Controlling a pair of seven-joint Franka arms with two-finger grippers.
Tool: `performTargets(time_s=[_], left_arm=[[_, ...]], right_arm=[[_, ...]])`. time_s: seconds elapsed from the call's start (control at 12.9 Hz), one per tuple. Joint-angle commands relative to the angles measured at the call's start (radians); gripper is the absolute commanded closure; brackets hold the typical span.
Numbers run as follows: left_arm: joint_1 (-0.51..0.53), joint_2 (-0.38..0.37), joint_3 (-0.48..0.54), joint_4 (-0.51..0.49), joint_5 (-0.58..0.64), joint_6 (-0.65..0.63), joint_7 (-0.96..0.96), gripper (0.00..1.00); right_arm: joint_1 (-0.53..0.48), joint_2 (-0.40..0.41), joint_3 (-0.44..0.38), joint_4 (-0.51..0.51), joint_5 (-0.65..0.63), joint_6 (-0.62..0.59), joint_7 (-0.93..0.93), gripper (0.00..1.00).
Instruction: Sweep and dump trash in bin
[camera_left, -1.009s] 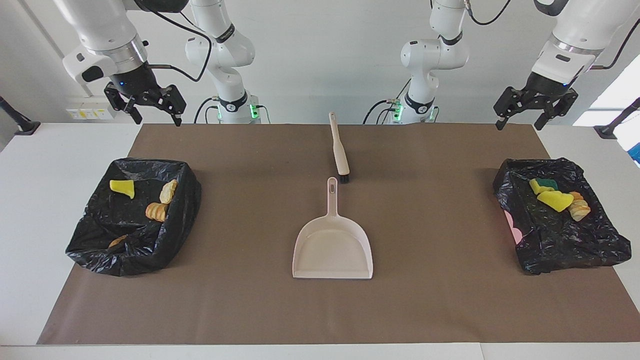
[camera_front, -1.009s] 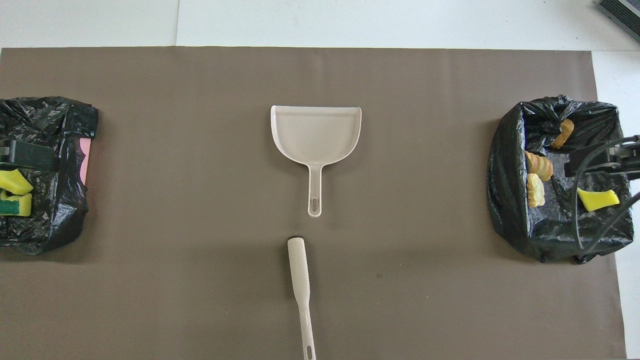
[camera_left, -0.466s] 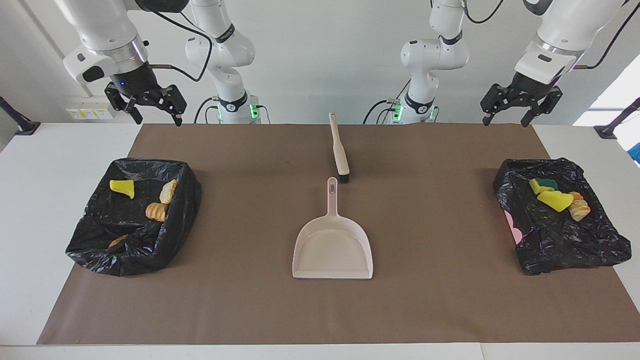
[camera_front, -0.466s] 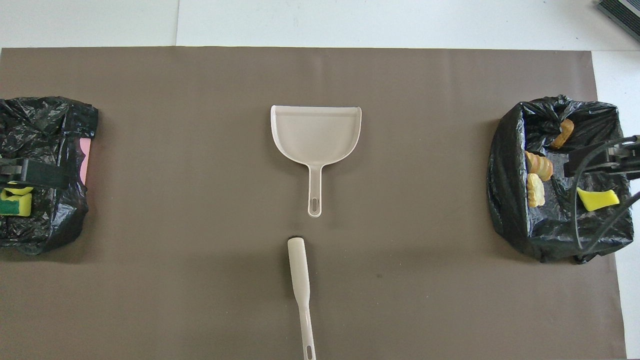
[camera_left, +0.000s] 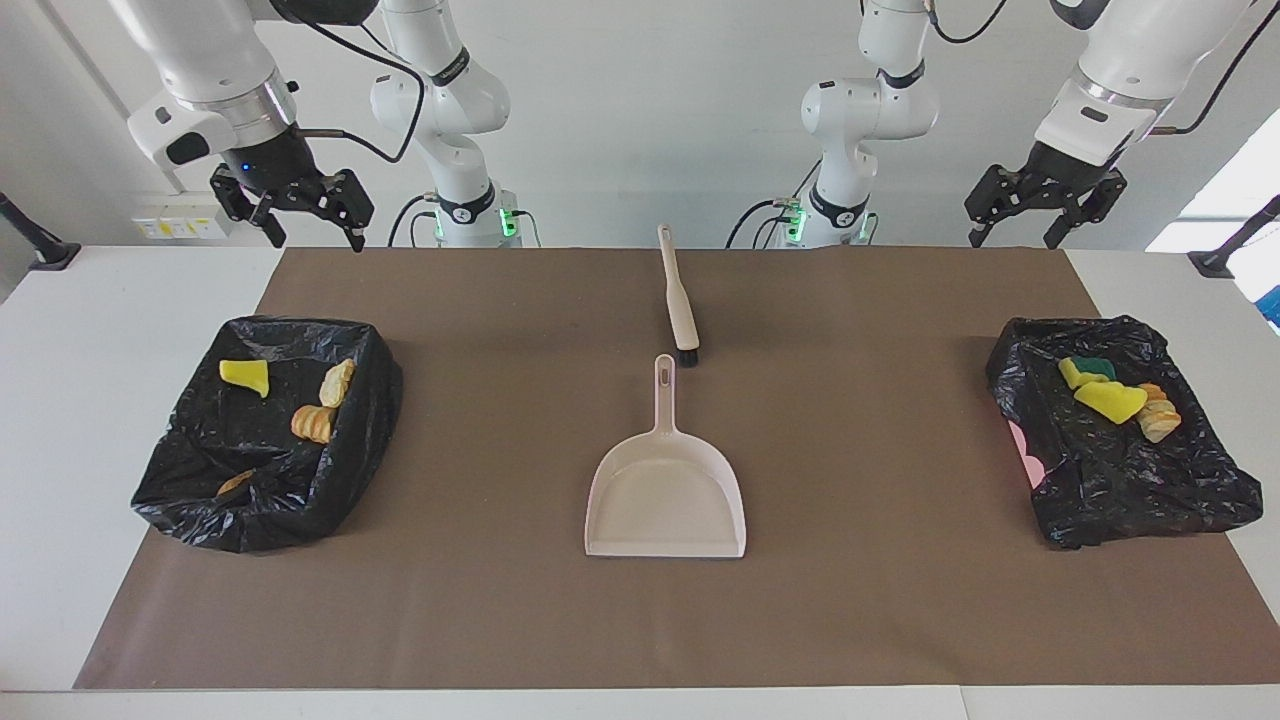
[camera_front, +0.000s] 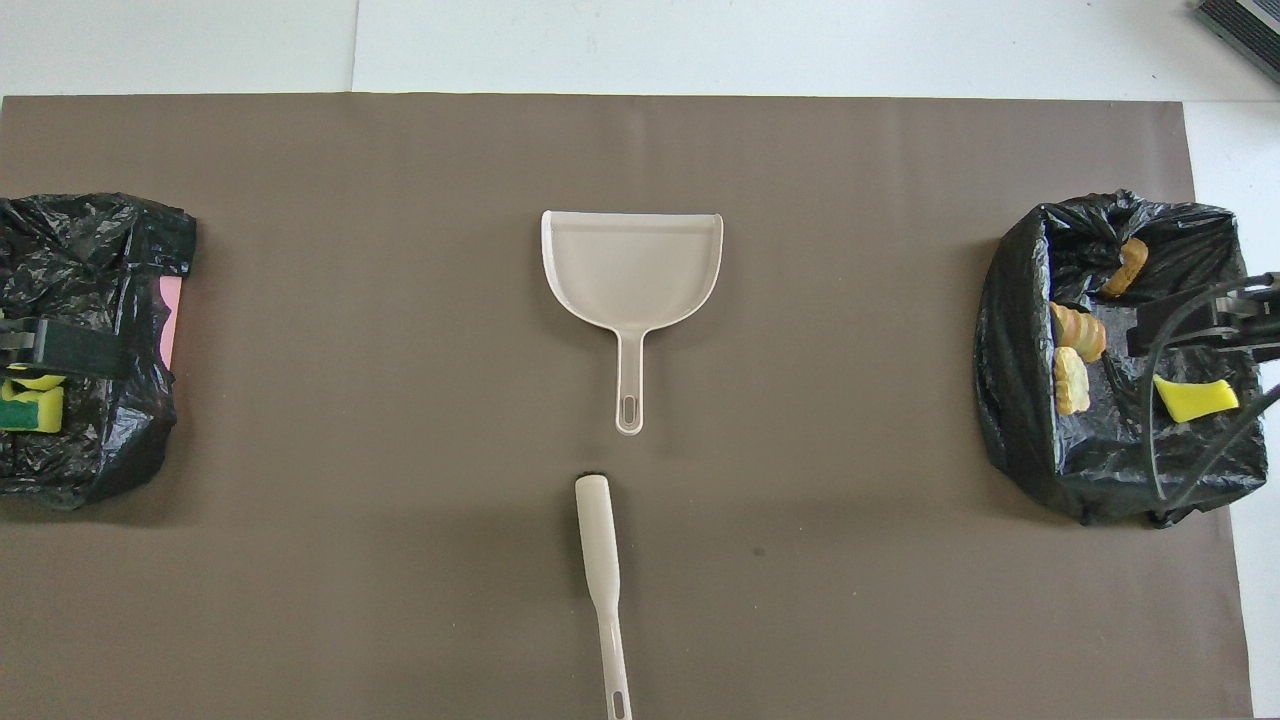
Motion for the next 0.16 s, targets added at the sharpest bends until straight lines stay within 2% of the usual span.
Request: performTargets(time_s=[0.0, 0.08], left_arm=[[0.004, -0.016, 0.001, -0.016, -0.005, 0.011, -0.007, 0.0], [0.004, -0.016, 0.003, -0.016, -0.005, 0.011, -0.01, 0.0]], right_arm=[[-0.006, -0.016, 0.004, -0.017, 0.011, -0.014, 0.006, 0.0], [-0.006, -0.016, 0.004, -0.017, 0.011, -0.014, 0.006, 0.0]])
